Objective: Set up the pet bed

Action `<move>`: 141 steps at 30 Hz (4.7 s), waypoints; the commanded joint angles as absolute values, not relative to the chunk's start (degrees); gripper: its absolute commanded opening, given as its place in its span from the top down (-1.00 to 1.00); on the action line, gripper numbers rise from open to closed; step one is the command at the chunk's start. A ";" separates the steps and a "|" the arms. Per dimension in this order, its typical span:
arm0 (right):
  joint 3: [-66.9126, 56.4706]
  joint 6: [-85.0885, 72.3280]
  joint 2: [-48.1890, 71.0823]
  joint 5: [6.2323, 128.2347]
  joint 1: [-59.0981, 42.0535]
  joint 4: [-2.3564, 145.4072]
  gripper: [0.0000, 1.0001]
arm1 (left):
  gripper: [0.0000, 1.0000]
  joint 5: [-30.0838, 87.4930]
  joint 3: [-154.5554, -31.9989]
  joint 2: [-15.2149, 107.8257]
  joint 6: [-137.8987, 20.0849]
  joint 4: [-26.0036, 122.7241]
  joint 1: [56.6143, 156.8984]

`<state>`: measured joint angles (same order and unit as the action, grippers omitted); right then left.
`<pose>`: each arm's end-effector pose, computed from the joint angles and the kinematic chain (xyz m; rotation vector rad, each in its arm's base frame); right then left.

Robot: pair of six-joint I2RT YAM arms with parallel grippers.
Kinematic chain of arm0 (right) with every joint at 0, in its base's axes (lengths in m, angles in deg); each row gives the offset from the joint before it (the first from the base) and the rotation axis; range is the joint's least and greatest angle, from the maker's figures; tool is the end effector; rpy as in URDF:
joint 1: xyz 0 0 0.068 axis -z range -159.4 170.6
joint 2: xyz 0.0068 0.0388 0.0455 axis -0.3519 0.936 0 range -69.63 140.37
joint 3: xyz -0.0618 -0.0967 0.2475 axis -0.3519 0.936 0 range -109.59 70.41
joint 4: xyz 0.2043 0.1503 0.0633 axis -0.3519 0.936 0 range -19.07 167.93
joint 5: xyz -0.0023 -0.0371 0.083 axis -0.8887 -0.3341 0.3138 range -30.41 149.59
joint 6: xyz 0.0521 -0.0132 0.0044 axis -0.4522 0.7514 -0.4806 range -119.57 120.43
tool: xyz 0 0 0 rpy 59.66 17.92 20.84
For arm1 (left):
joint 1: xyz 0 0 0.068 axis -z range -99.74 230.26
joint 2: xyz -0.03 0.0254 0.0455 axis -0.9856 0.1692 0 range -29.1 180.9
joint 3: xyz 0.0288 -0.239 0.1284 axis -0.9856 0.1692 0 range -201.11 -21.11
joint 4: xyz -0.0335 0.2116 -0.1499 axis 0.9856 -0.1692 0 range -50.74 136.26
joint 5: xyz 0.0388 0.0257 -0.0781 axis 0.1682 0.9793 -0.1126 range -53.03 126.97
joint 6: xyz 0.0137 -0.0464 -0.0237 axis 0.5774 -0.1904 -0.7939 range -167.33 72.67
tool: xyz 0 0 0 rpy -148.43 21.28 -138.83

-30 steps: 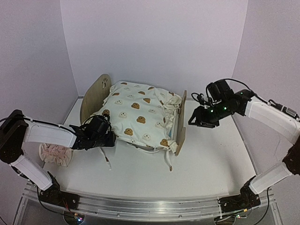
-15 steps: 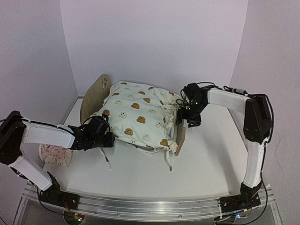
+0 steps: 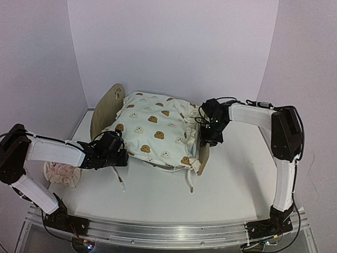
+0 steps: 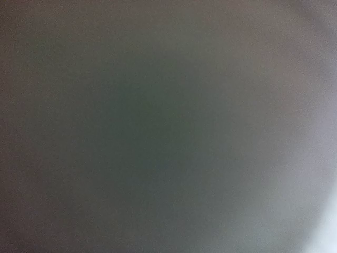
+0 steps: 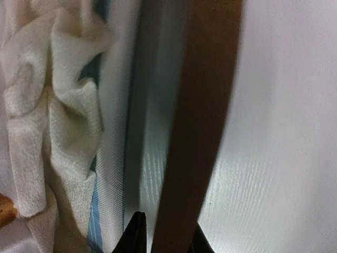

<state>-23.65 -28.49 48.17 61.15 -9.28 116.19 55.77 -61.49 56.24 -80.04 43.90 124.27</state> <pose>0.3730 0.2155 0.2010 -0.0308 2.8211 0.2903 0.2146 -0.1913 0.1668 0.0802 2.3545 -0.2650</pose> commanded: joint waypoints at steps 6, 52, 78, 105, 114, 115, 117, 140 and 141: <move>-7.20 -28.70 34.73 59.60 -15.01 116.90 0.75 | 0.28 55.99 -65.64 59.19 -77.91 45.99 123.81; -42.80 -15.51 53.24 80.26 17.27 124.07 0.34 | 0.31 53.55 -65.26 57.91 -77.92 43.36 123.85; 21.07 -36.84 8.69 79.69 -2.70 98.65 0.69 | 0.29 47.96 -91.81 79.01 -69.49 43.38 116.83; -17.35 -1.35 19.53 49.37 1.88 108.64 -0.76 | -0.45 55.19 -97.24 65.60 -66.60 17.39 111.88; -34.02 13.12 38.23 59.13 7.09 102.17 -0.89 | -0.28 57.01 -91.95 55.44 -76.53 2.22 127.57; -35.66 13.98 39.78 59.15 7.42 101.67 -0.89 | -0.23 56.50 -91.63 54.55 -77.63 1.29 129.20; -38.51 15.28 42.51 59.13 8.15 100.91 -0.90 | -0.18 54.60 -90.81 52.61 -79.42 0.54 132.24; -50.48 16.60 59.70 82.81 14.26 92.72 -0.22 | 0.03 50.80 -86.53 65.49 -80.55 14.72 141.06; -49.81 16.63 59.12 83.11 14.40 92.73 -0.16 | 0.03 50.80 -86.36 65.46 -80.26 15.27 140.69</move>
